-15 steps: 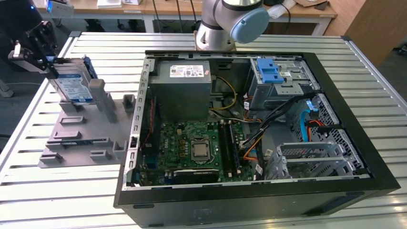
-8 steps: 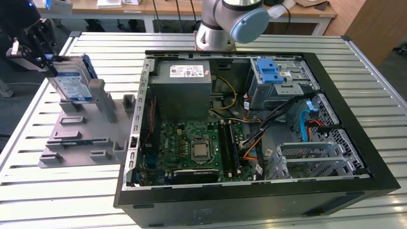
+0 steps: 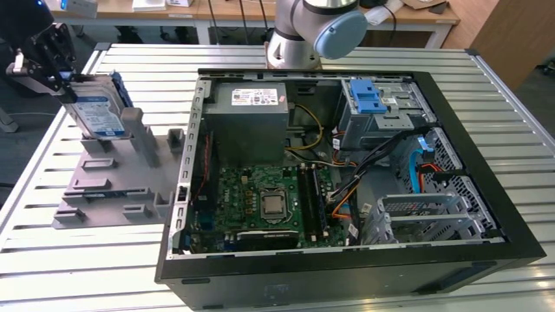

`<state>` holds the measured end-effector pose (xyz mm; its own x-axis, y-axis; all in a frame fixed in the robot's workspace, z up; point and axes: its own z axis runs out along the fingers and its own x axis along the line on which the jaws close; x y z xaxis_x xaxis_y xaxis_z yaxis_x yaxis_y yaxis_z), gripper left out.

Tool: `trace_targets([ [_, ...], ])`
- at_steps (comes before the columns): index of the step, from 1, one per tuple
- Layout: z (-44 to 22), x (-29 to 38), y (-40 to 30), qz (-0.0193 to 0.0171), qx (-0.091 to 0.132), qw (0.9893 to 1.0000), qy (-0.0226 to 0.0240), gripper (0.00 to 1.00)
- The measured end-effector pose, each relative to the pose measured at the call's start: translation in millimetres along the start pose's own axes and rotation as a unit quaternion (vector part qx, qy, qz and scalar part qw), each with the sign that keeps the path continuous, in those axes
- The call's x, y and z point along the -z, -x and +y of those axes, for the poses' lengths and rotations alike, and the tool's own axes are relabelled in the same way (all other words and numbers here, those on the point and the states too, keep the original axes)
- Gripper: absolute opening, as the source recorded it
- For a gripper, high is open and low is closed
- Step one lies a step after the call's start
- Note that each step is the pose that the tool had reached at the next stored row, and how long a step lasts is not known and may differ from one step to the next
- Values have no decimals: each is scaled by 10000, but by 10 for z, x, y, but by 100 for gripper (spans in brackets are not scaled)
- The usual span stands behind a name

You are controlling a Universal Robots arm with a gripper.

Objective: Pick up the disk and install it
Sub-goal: 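Pick up the disk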

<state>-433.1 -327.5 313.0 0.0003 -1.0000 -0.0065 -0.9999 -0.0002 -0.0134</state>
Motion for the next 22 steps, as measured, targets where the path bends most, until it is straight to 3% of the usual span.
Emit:
trace_targets([
  [22, -1, 84, 1, 1, 0, 10000, 2, 36],
])
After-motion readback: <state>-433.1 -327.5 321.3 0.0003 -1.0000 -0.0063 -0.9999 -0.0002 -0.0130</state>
